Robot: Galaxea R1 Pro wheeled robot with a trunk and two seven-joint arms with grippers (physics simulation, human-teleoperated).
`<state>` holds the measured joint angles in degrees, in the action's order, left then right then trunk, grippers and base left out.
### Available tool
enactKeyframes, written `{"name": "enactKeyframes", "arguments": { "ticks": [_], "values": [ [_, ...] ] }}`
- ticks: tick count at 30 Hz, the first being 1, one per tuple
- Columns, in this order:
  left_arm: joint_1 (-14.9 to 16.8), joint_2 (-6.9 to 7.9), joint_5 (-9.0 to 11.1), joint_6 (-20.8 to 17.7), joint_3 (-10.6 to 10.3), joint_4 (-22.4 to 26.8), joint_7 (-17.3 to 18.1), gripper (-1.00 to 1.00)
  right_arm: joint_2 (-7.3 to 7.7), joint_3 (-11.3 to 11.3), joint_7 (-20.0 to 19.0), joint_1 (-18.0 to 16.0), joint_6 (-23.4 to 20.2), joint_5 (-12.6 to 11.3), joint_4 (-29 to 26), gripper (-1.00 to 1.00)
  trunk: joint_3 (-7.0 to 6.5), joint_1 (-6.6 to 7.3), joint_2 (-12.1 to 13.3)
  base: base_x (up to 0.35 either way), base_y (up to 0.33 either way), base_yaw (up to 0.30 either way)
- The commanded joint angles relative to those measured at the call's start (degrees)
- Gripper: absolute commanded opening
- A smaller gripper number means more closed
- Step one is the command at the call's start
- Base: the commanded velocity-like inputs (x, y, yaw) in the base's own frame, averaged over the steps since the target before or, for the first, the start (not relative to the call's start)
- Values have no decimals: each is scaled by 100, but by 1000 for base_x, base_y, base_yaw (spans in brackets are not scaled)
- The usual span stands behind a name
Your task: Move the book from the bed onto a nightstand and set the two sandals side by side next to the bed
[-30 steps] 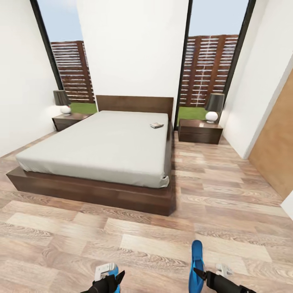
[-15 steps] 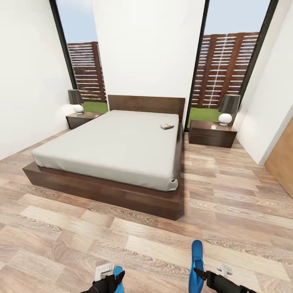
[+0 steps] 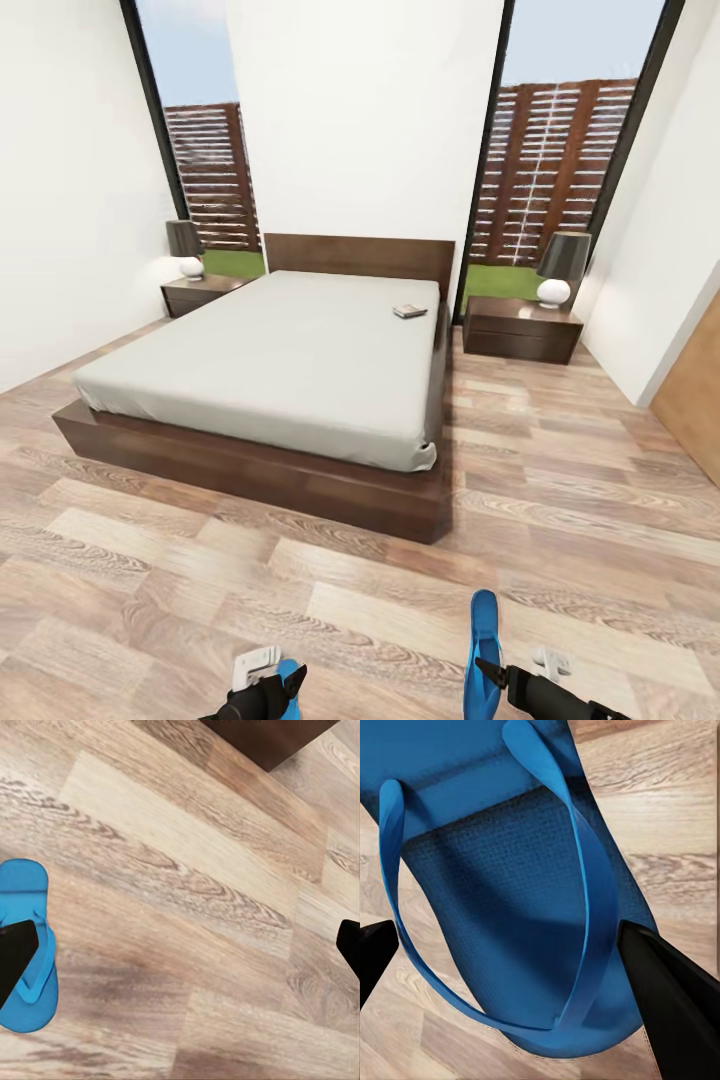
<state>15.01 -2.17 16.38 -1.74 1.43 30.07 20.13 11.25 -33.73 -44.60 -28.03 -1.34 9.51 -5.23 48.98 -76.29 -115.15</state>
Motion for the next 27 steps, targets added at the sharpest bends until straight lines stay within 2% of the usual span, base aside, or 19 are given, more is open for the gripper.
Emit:
{"name": "enactKeyframes", "arguments": {
  "ticks": [1, 11, 24, 26, 27],
  "values": [
    [2, -2, 41, -19, 15, -1, 27, 100, 0, -50, -22, -2, -16, 51, -4, -100, 5, -1, -2, 198, -125, 0],
    [4, -2, 41, -14, 15, -2, 26, 100, 0, -49, -22, -1, -16, 51, -4, -100, 5, -1, -2, 221, -151, 0],
    [18, 35, 45, -43, 41, -1, -39, 100, 0, -52, -26, -3, -16, 51, -4, -100, 5, -1, -2, 20, -16, 0],
    [275, 84, 37, -279, 50, 122, -1476, 100, 0, -52, -30, -3, -16, 51, -4, -100, 5, -1, -2, 0, 0, 0],
    [404, 82, 35, -322, 47, 144, -1918, 100, 0, -52, -30, -5, -16, 51, -4, -100, 5, -1, -2, 0, 0, 0]
  ]
}}
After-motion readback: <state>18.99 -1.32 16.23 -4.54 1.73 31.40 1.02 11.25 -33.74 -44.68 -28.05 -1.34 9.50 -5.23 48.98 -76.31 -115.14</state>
